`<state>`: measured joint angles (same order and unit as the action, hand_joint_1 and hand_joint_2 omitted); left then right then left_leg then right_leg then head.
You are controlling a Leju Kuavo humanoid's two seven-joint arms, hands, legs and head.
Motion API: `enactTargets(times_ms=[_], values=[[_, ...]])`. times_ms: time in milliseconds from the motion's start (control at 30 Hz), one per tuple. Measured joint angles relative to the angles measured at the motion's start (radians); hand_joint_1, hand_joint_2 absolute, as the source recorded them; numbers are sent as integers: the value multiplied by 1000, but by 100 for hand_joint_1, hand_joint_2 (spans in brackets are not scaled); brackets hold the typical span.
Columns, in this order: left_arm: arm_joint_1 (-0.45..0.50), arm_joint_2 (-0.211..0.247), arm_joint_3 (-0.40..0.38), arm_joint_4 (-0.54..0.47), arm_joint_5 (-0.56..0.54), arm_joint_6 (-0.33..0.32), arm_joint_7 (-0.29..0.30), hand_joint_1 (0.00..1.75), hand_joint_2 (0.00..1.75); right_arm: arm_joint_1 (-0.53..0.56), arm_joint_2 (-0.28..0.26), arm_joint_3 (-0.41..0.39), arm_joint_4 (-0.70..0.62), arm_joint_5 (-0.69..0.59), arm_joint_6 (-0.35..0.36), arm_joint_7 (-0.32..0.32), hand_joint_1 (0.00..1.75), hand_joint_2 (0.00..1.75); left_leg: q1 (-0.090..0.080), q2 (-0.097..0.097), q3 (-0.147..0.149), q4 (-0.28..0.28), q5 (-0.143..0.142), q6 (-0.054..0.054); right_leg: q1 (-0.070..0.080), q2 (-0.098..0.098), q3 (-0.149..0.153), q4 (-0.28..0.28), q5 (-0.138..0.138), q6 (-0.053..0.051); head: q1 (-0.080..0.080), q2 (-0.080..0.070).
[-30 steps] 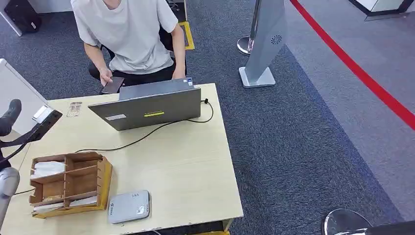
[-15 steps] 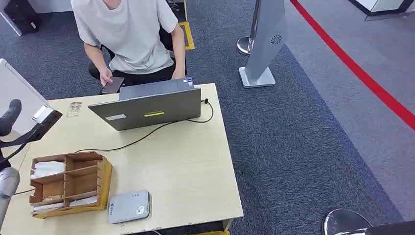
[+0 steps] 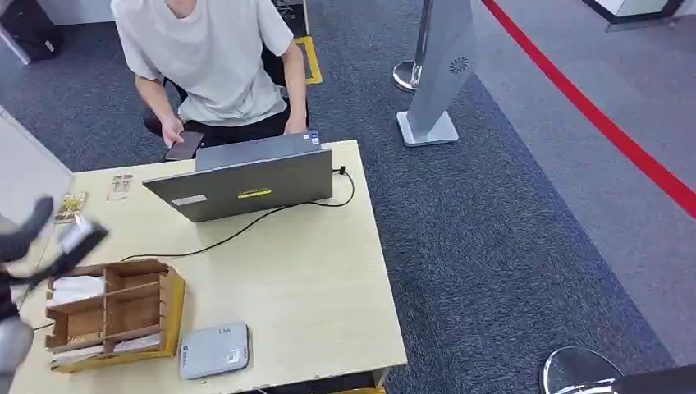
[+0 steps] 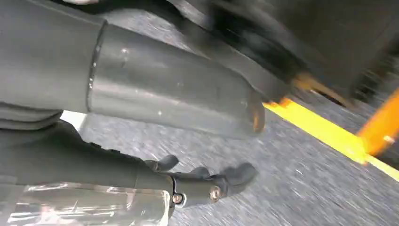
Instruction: Pass the card to the sensor for recognition and then transmit it.
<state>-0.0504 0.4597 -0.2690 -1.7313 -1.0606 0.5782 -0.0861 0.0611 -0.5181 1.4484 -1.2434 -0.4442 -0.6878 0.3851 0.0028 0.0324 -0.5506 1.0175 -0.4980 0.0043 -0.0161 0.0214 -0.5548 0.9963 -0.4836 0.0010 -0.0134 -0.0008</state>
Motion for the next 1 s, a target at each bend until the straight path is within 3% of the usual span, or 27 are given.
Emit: enactTargets(times_ms=[33,67,100,167,300,1000], values=[[106,0,-34,-86,-70,46,-25,0,175,32,-7,-21,-26,38,-1,39,0,0,1,-1,-2,1,0,0,1,0,0,1,-2,1,-8,0],[176,11,-62,-148,-129,62,0,0,175,55,-9,-32,-40,53,-1,50,0,0,3,-5,-6,2,-1,0,1,-4,-2,-1,-3,0,0,0],[223,28,-77,-200,-145,73,74,0,175,68,-17,-46,-56,59,-2,55,0,0,5,-8,-9,2,-1,1,3,-7,-4,-2,-3,0,7,0],[259,57,-99,-272,-133,79,154,0,175,74,-24,-62,-75,57,-2,55,0,0,4,-14,-10,2,-1,1,3,-14,-3,-3,-4,2,8,0],[294,85,-118,-349,-103,65,154,0,175,75,-30,-77,-94,52,-1,54,0,0,5,-18,-10,2,0,1,3,-18,0,-3,-4,2,8,0],[316,109,-126,-417,-94,61,151,0,175,80,-36,-95,-112,44,-1,54,0,0,5,-19,-6,2,2,0,4,-19,4,-2,-3,2,8,0]])
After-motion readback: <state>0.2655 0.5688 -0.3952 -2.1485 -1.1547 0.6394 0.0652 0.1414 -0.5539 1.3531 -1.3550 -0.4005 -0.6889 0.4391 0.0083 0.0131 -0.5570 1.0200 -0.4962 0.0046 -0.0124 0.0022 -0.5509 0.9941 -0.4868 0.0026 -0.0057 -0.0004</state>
